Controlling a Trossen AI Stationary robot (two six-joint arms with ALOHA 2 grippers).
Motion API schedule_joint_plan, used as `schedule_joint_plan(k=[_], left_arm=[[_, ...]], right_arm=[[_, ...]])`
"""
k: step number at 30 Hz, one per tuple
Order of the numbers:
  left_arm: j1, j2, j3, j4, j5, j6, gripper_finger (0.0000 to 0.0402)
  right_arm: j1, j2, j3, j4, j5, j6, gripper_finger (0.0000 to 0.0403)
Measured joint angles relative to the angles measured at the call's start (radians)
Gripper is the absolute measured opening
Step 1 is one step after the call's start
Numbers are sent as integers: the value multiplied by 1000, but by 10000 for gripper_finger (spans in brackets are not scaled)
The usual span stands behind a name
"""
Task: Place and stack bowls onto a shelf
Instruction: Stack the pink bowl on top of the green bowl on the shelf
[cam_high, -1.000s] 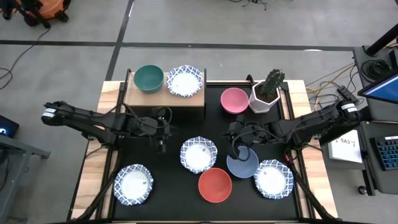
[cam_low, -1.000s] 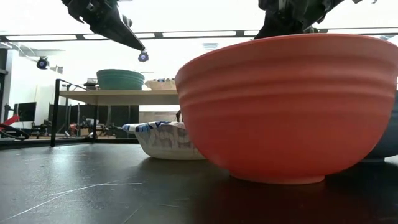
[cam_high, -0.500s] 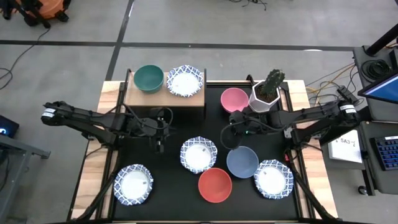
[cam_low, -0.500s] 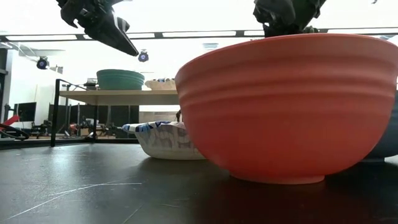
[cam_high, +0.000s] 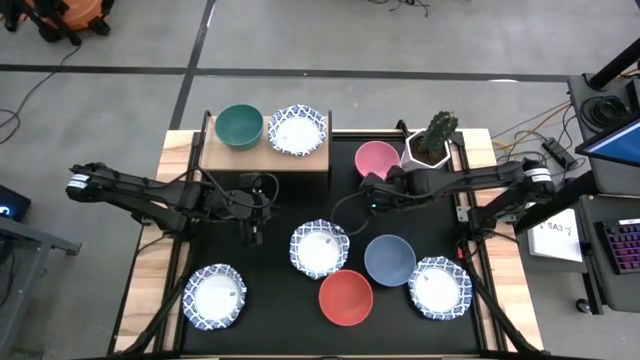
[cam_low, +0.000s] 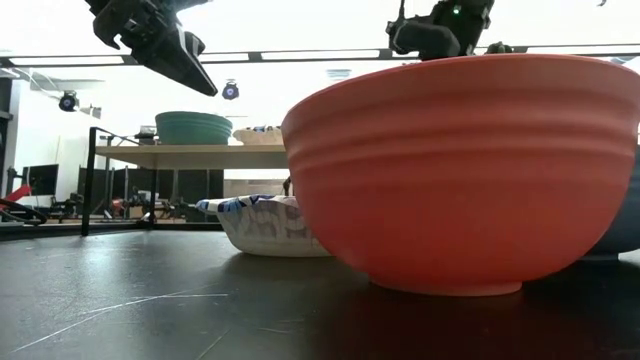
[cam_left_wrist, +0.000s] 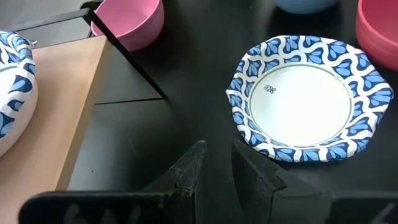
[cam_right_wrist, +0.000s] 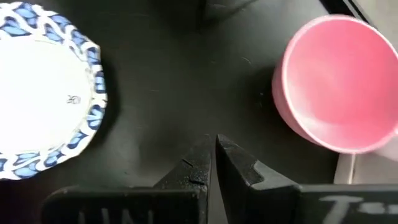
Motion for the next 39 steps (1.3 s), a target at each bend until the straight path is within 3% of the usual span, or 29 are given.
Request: schedule_joint_plan(k=[6, 16, 21, 31, 39], left_arm=[[0, 1, 0, 0, 0, -3, 58], [0, 1, 0, -4, 0, -4, 58], [0, 1, 0, -5, 0, -4, 58], [0, 1, 0, -4, 0, -4, 58], [0, 1, 0, -4, 0, -4, 58]], right_arm=[[-23, 28, 59, -2, -60, -6, 27], [-28, 29, 59, -4, -17, -21, 145], [-26, 37, 51, 0, -17, -75, 184], [-31, 50, 45, 12, -16, -147, 190], [-50, 50, -54, 64, -12, -408, 189]])
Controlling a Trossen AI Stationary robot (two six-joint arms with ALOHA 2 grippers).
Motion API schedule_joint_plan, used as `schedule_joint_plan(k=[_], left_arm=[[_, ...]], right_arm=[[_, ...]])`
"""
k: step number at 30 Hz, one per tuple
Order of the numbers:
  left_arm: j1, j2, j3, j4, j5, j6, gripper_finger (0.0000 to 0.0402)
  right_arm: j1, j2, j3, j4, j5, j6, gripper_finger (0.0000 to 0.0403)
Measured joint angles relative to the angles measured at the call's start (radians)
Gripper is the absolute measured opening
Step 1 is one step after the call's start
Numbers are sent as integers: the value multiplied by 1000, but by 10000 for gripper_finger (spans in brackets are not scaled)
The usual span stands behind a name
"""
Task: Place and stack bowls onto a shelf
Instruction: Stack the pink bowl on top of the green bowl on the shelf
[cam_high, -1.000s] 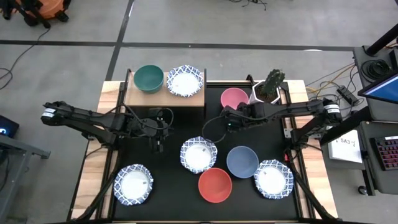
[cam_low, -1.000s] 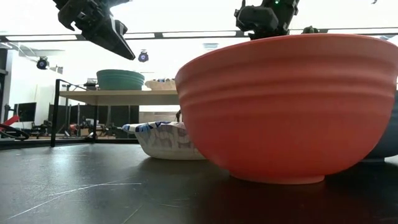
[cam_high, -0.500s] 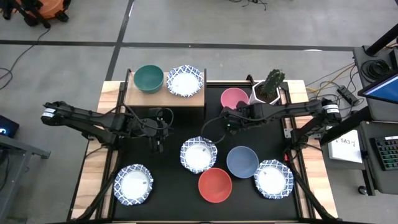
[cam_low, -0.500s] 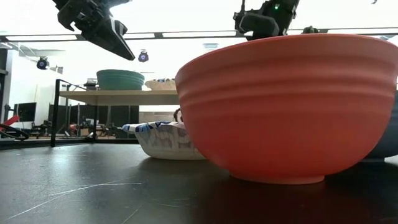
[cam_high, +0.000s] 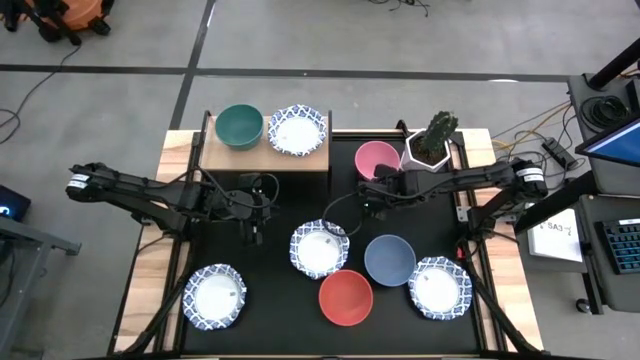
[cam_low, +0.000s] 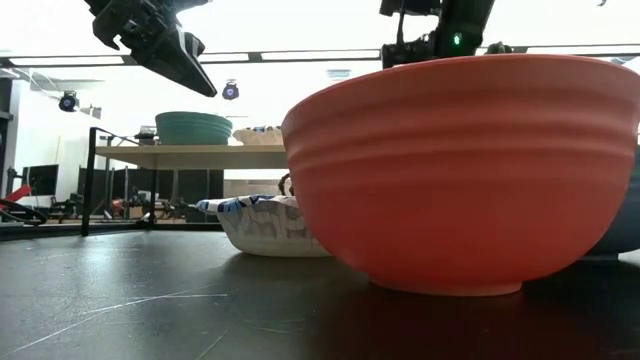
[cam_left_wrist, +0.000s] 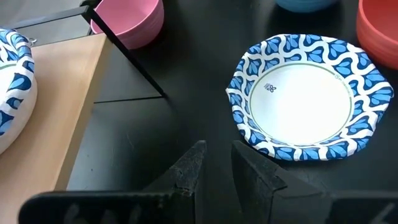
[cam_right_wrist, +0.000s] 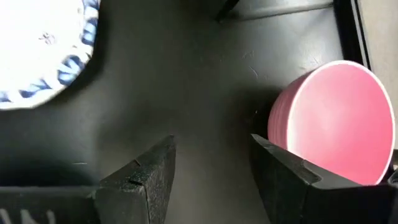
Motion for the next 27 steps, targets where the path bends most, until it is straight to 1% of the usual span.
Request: schedule_joint_plan(k=[2, 6, 16, 23, 27], left_arm=[[0, 0, 0, 0, 0, 0, 58], [0, 0, 0, 0, 0, 0, 58], [0, 2, 0, 8, 0, 0, 58], [0, 2, 0, 7, 0, 0, 58], [0, 2, 0, 7, 0, 0, 58]], right_arm=[[-23, 0, -37, 26, 4, -35, 189], [-70, -2, -105, 134, 6, -82, 189], [-188, -2, -207, 337, 29, -120, 189], [-243, -2, -260, 414, 20, -138, 187], [-258, -2, -292, 450, 20, -139, 170]])
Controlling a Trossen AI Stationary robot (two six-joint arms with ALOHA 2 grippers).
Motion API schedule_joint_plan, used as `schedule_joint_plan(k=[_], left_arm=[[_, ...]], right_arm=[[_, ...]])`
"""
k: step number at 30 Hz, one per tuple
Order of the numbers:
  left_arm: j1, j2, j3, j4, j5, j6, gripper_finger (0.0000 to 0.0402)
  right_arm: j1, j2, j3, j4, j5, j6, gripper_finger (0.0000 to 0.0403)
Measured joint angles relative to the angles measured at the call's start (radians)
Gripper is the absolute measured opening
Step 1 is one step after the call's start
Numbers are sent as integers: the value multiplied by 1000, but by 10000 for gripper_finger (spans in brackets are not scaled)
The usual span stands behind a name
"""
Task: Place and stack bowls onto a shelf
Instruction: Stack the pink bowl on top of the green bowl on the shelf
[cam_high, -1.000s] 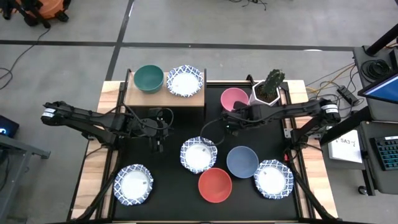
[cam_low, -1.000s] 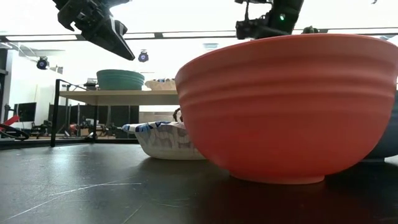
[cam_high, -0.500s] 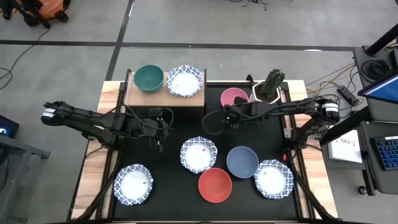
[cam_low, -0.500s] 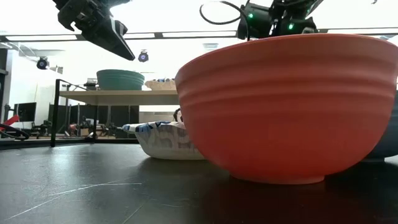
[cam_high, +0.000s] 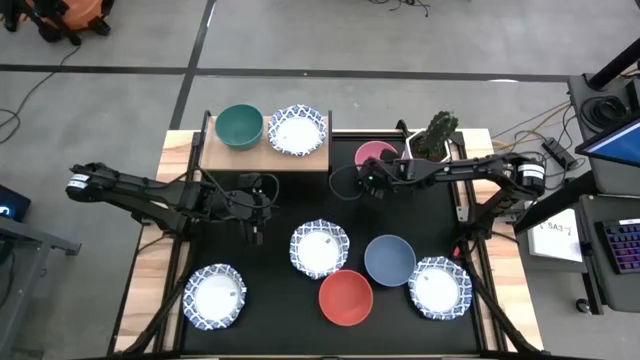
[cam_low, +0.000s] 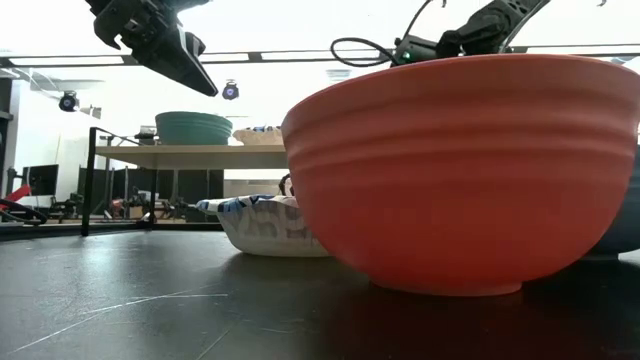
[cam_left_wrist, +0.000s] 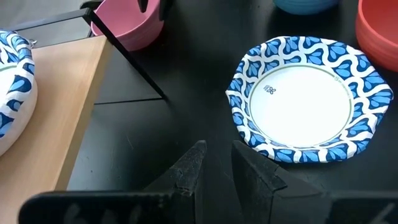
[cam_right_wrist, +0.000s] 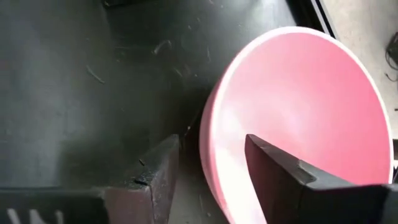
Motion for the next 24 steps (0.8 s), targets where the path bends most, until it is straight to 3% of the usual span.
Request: schedule_joint_plan(k=[14, 24], left_arm=[[0, 0, 0, 37, 0, 21, 58], [0, 0, 0, 104, 0, 16, 58]], right_arm=[[-22, 0, -10, 22, -1, -28, 17], [45, -97, 45, -105, -13, -40, 11]])
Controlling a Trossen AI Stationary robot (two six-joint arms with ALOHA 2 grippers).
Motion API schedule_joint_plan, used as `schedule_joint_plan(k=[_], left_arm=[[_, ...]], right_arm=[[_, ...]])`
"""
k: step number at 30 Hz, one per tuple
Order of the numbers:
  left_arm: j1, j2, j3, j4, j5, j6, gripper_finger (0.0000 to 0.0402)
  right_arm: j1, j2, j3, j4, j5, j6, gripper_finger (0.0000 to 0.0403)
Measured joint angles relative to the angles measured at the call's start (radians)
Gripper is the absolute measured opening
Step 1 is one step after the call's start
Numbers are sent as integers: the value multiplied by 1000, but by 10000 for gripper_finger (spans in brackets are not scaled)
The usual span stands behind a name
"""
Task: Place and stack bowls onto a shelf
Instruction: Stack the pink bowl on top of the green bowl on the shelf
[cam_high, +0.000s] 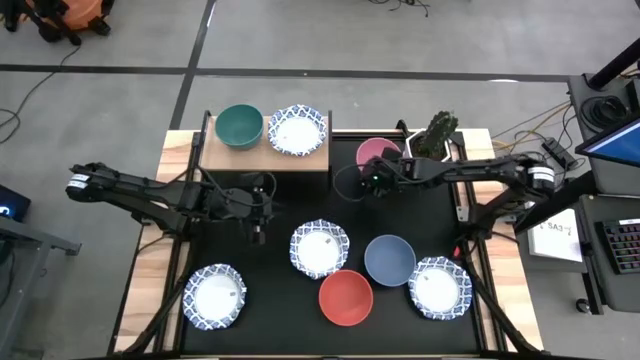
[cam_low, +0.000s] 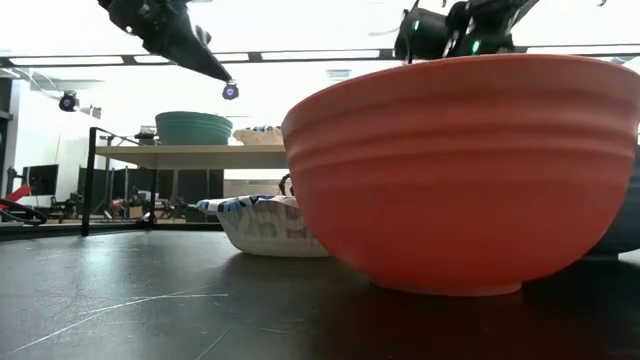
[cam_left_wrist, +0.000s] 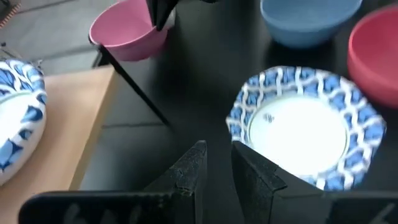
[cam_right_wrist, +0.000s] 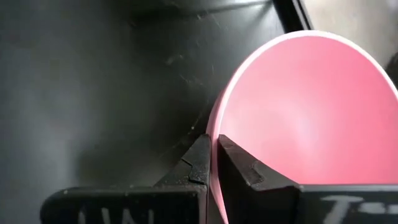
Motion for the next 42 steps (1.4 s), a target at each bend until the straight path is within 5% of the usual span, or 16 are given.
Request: schedule_joint_plan(k=[7, 12, 19, 28, 36, 42], left_arm=[[-1, 0, 0, 133, 25, -38, 59], [-2, 4, 0, 241, 62, -18, 74], [-2, 83, 0, 458, 133, 91, 151], [-2, 246, 27, 559, 254, 255, 242], [2, 335, 55, 515, 299, 276, 226], [2, 337, 55, 484, 322, 276, 179]], right_arm=[[104, -152, 83, -115, -127, 30, 11], [180, -230, 99, -58, -344, 67, 11], [295, -181, 94, 119, -539, 24, 11], [323, -71, 148, 145, -625, -9, 11], [323, -9, 205, 125, -668, -53, 11], [323, -5, 218, 121, -668, -68, 11]])
